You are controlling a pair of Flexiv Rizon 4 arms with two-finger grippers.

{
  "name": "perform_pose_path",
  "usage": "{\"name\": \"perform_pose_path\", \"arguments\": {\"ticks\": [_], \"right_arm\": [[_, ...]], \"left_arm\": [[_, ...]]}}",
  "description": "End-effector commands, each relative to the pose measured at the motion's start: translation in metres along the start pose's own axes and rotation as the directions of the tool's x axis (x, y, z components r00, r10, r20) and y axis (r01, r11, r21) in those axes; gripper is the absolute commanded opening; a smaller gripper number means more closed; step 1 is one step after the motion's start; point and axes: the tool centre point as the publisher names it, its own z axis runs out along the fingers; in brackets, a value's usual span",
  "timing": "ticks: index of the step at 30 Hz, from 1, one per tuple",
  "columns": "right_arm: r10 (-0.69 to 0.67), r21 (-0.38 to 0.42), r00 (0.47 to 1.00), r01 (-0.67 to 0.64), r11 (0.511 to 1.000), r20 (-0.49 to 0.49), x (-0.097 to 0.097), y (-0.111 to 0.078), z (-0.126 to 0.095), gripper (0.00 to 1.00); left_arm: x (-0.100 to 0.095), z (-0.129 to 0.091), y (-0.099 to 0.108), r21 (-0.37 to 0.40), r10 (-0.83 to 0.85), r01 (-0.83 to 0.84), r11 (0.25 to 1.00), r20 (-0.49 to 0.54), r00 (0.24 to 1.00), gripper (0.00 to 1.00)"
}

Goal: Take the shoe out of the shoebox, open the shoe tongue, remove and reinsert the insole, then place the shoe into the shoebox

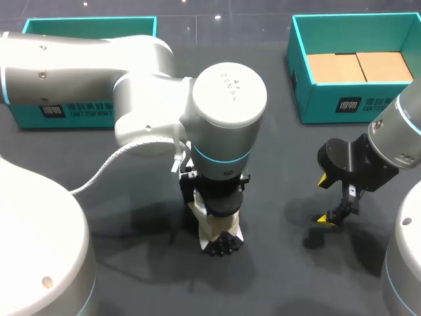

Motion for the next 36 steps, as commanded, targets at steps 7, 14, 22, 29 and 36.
{"name": "perform_pose_path", "arguments": {"ticks": [7,14,22,29,36], "right_arm": [[-0.001,-0.001,1.000,0.001,1.000,0.003,0.002,-0.001,0.000,1.00],[-0.001,-0.001,1.000,0.001,1.000,0.003,0.002,-0.001,0.000,1.00],[-0.001,-0.001,1.000,0.001,1.000,0.003,0.002,-0.001,0.000,1.00],[-0.001,-0.001,1.000,0.001,1.000,0.003,0.002,-0.001,0.000,1.00],[-0.001,-0.001,1.000,0.001,1.000,0.003,0.002,-0.001,0.000,1.00]], "left_arm": [[0.005,-0.006,0.011,0.014,-0.002,0.002,1.000,0.024,1.000,1.00],[0.002,-0.004,0.016,0.037,0.001,-0.002,0.999,0.022,1.000,1.00],[0.002,-0.003,0.025,0.089,0.001,-0.004,0.996,0.036,0.999,1.00],[0.001,-0.007,0.032,0.091,0.001,-0.006,0.996,0.046,0.999,1.00],[-0.004,-0.008,0.040,0.084,0.004,-0.007,0.996,0.040,0.999,1.00]]}}
